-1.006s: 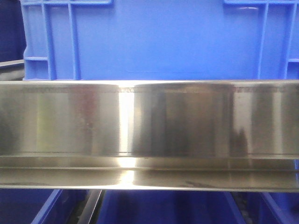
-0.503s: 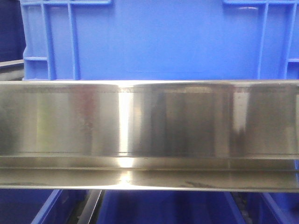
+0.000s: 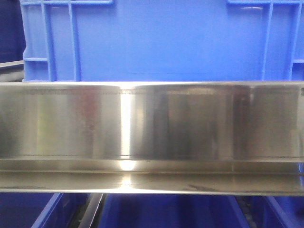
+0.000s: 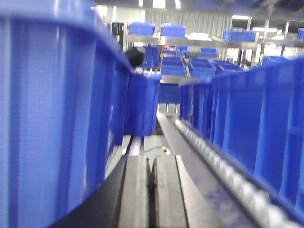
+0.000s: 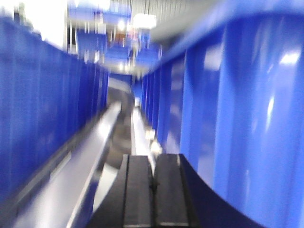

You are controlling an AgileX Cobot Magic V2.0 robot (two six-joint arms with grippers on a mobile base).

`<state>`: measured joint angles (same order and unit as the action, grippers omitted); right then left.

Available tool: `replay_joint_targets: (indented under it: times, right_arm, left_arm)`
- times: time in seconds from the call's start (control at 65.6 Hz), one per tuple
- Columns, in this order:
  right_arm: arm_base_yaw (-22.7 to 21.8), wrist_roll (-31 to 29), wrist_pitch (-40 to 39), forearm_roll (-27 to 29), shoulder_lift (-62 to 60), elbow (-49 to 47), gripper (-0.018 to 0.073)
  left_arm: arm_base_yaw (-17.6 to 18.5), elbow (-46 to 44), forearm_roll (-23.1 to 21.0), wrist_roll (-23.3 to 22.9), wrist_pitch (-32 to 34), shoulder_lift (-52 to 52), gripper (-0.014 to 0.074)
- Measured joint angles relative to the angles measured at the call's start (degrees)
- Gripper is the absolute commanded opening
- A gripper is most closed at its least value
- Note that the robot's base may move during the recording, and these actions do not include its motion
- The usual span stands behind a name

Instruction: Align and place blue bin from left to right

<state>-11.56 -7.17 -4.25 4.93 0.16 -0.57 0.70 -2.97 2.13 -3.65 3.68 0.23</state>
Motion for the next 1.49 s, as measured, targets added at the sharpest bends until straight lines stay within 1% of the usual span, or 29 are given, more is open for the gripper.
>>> replay_joint_targets:
  times: [0.076, 0.137, 0.183, 0.229, 0.274, 0.32, 0.411, 0.472, 0.503, 0.564, 0.594, 0.64, 0.67, 0.686, 0.762, 0.868, 0.899, 1.006, 1.051, 1.112, 1.143, 1.219, 1.341, 1.417, 1.493]
  right_arm:
    - [0.00, 0.79, 1.17, 0.00, 0.00, -3.03, -0.0152]
    - [0.00, 1.27, 2.95, 0.00, -0.09, -7.50, -0.0152]
    - [0.41, 1.56, 4.25, 0.00, -0.16, -10.34, -0.0152]
    - [1.07, 1.66, 6.28, 0.00, -0.13, -15.16, -0.0152]
    - [1.82, 1.69, 8.83, 0.00, -0.23, -18.78, -0.0152]
    - [2.47, 1.79, 11.57, 0.00, -0.23, -22.37, -0.0152]
    - [3.71, 1.79, 18.41, 0.00, 1.82, -30.19, -0.0146]
    - [4.35, 1.91, 21.87, 0.00, 4.44, -34.43, -0.0104]
    - [4.62, 1.91, 22.92, 0.00, 5.59, -36.51, -0.0068]
    - [5.03, 1.91, 24.21, 0.00, 8.24, -39.67, 0.0064]
    - [5.22, 2.02, 24.64, 0.00, 9.65, -41.19, 0.0132]
    - [5.25, 2.02, 25.01, 0.00, 11.54, -42.75, 0.0280]
    - [5.25, 2.02, 25.18, 0.00, 12.59, -43.84, 0.0354]
    - [5.25, 2.02, 25.16, 0.00, 13.38, -44.22, 0.0408]
    - [5.25, 2.02, 25.57, 0.00, 16.19, -45.93, 0.0578]
    - [5.25, 2.02, 26.78, -0.54, 19.54, -47.07, 0.0564]
    - [5.25, 2.02, 26.78, -0.77, 20.57, -47.30, 0.0559]
    - [5.25, 1.81, 28.91, -0.12, 24.34, -49.72, 0.0559]
    - [5.25, 1.24, 30.56, 1.00, 26.40, -51.47, 0.0559]
    - [5.52, -0.97, 33.23, 3.55, 29.81, -55.02, 0.0559]
    - [5.87, -2.19, 34.18, 4.78, 31.24, -56.51, 0.0559]
    - [7.79, -4.81, 36.30, 7.61, 35.27, -60.55, 0.0559]
    - [12.11, -6.12, 40.02, 9.01, 41.69, -66.46, 0.0559]
    - [14.18, -6.42, 43.09, 9.42, 45.69, -70.14, 0.0559]
    - [14.96, -6.55, 47.69, 9.55, 50.67, -73.78, 0.0559]
  left_arm:
    - [0.00, -3.60, 0.00, 0.00, -2.18, 0.00, -0.0111]
    - [0.00, -6.53, 0.00, 0.00, -4.20, -0.01, -0.0111]
    - [0.00, -9.72, 0.00, 0.00, -6.72, -0.12, -0.0111]
    - [0.00, -12.65, 0.00, 0.00, -9.08, -0.12, -0.0106]
    - [0.00, -16.20, 0.00, 0.00, -11.88, 0.31, -0.0087]
    - [0.00, -19.35, 0.00, 0.00, -14.47, 1.39, -0.0053]
    - [0.00, -26.71, 0.00, 0.15, -20.36, 4.81, 0.0077]
    - [0.00, -31.27, 0.00, 0.63, -23.37, 7.87, 0.0159]
    - [0.00, -33.23, 0.00, 0.93, -24.43, 9.38, 0.0208]
    - [0.00, -37.83, 0.00, 2.21, -26.50, 13.39, 0.0289]
    - [0.00, -39.95, 0.00, 2.63, -27.40, 15.07, 0.0315]
    - [0.00, -42.64, 0.00, 2.93, -28.57, 18.02, 0.0351]
    - [0.00, -43.98, 0.00, 3.05, -29.02, 20.11, 0.0380]
    - [0.00, -44.92, 0.00, 3.17, -29.30, 20.95, 0.0392]
    - [0.00, -47.83, -0.24, 3.28, -30.48, 25.20, 0.0477]
    - [1.42, -50.58, -0.24, 3.65, -32.15, 30.09, 0.0600]
    - [2.49, -51.26, -0.24, 3.65, -32.44, 31.05, 0.0615]
    - [7.02, -53.64, 0.16, 4.09, -34.01, 34.56, 0.0610]
    - [9.74, -55.33, 0.28, 4.61, -35.44, 36.50, 0.0610]
    - [13.08, -58.45, 0.28, 4.98, -38.37, 39.93, 0.0610]
    - [14.02, -59.82, 0.28, 5.12, -39.63, 41.51, 0.0610]
    - [17.44, -63.82, 0.28, 5.21, -42.96, 46.10, 0.0610]
    - [20.68, -71.06, 0.28, 5.24, -47.34, 53.64, 0.0608]
    - [21.45, -75.06, 0.28, 5.33, -49.99, 58.64, 0.0597]
    - [21.58, -79.49, 0.16, 5.33, -52.73, 63.39, 0.0587]
